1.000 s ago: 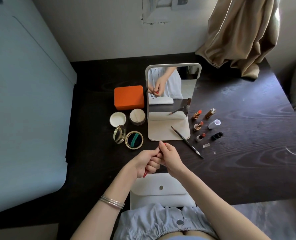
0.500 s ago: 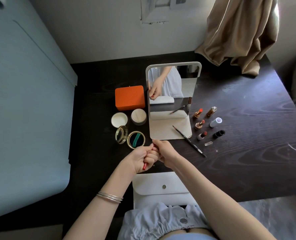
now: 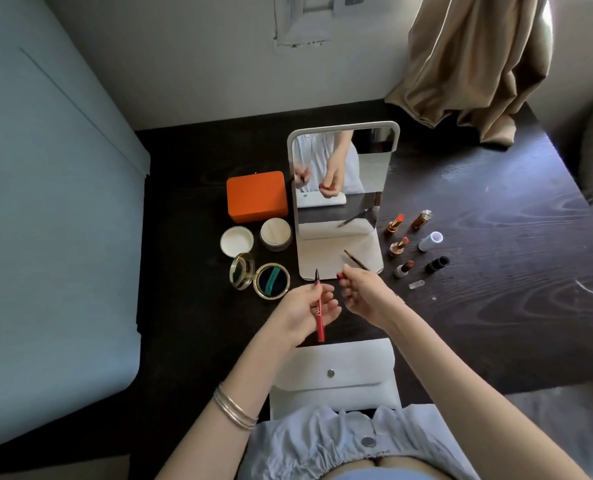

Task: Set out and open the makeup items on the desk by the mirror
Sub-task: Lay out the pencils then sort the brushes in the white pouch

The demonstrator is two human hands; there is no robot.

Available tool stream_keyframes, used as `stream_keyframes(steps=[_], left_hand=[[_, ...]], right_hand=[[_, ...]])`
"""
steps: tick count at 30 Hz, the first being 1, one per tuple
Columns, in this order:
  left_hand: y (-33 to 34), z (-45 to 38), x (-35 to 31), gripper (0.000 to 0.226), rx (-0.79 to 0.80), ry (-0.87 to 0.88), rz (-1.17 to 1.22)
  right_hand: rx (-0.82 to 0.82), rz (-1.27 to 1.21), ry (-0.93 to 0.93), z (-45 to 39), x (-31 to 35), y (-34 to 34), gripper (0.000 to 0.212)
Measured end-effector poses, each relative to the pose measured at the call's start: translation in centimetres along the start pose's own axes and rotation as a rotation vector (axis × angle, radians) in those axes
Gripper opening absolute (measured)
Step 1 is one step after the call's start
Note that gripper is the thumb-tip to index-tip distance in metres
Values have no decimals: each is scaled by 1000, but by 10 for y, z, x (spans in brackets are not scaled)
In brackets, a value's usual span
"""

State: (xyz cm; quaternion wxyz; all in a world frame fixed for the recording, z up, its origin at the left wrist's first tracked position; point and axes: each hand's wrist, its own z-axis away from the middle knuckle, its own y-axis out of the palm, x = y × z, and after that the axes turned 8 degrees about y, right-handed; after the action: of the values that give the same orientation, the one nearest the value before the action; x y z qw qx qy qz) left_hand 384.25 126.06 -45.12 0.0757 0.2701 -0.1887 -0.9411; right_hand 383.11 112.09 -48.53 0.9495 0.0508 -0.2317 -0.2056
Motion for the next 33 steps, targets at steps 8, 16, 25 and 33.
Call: stream_keyframes(steps=[8,16,25,33], left_hand=[[27,-61,47,19,-265,143,-220],[43,-90,48,20,-392,238,-509],[48,-99,46,26,-413,208,-589],[48,-103,54,21,-431,241,-753]], right_hand=[[-116,-26,-151,13,-40,-52,17],[-254,27,-264,7,-70,-76,24],[-394,225,-374,9,-64,-75,20],[-497,452,-463,8,-62,-74,16]])
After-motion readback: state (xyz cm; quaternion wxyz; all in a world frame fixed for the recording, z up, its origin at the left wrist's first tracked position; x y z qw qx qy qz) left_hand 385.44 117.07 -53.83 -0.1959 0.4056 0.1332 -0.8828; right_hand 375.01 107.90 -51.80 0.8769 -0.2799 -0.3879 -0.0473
